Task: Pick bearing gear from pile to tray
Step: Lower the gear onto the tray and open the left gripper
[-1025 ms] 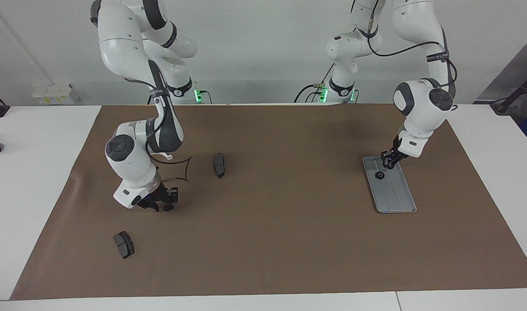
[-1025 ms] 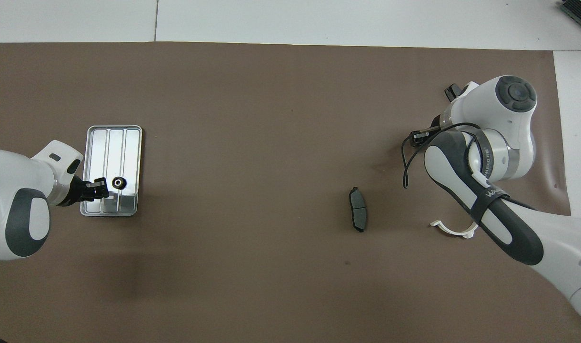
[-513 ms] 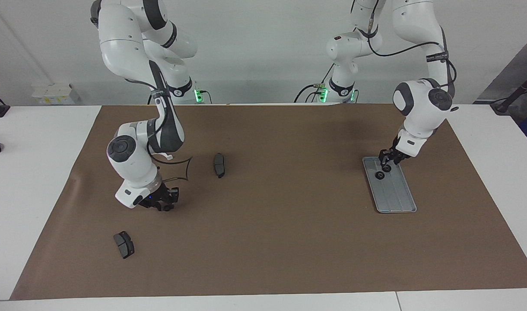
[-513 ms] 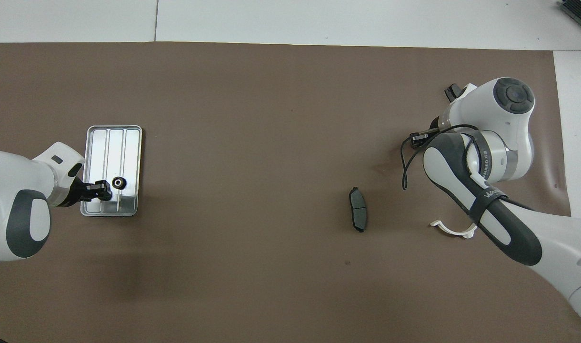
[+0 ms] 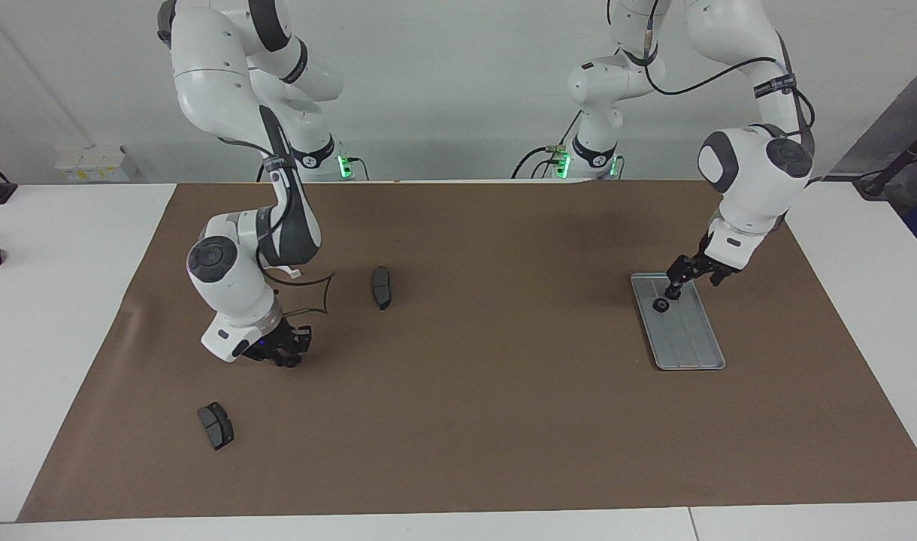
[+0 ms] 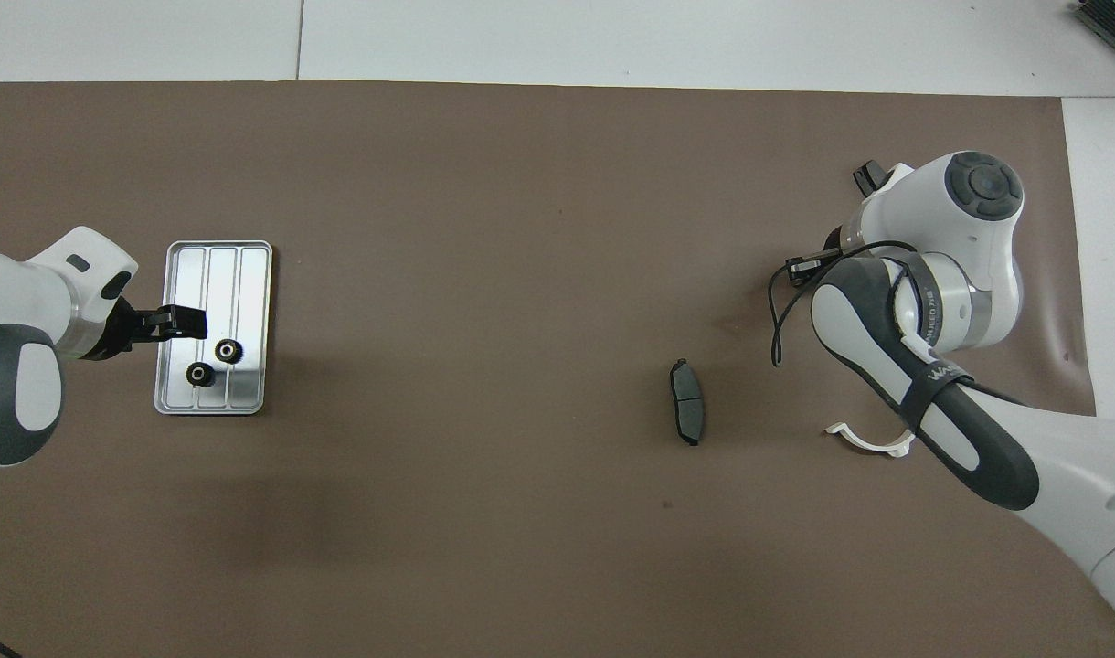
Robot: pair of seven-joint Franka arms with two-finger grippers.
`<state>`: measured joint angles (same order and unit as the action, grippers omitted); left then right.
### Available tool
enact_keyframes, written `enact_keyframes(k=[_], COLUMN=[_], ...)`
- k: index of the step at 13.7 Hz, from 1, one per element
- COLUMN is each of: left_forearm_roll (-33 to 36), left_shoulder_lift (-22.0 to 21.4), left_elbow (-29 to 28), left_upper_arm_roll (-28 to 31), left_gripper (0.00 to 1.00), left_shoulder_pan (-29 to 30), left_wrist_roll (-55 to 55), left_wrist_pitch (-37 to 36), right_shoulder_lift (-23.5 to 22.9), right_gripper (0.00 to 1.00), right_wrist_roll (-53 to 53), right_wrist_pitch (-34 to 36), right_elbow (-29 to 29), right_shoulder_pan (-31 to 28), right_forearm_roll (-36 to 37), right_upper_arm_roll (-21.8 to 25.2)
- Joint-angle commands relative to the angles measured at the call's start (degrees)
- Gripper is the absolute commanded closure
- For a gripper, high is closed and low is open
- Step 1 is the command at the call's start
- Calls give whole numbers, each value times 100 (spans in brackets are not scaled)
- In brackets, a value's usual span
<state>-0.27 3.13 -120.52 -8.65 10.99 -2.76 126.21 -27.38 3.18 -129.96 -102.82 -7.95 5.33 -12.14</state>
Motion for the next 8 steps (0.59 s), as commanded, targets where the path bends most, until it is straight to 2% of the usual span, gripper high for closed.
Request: enact_keyframes(k=[1,5,8], left_forearm_roll=[-96,-88,-88], left_shoulder_lift=[56,30,-22], left_elbow=[606,1283,1723], left_upper_arm_roll=[48,4,-5], left_gripper=[0,0,0], left_shoulder_pan=[-167,-325,-535], left_wrist_roll=[-161,-409,-444], left_wrist_pitch=[-623,-1387,-1836], right_shoulder_lift=[83,75,75], right_gripper=[71,83,87], right_wrist_roll=[86,86,95], right_wrist_pitch=[-109,-100,-47], right_elbow=[-168,-107,234], right_shoulder_pan=[-66,-75,-14], right_forearm_roll=[-5,-23,-110], right_upper_arm_roll=[-52,-52,-69])
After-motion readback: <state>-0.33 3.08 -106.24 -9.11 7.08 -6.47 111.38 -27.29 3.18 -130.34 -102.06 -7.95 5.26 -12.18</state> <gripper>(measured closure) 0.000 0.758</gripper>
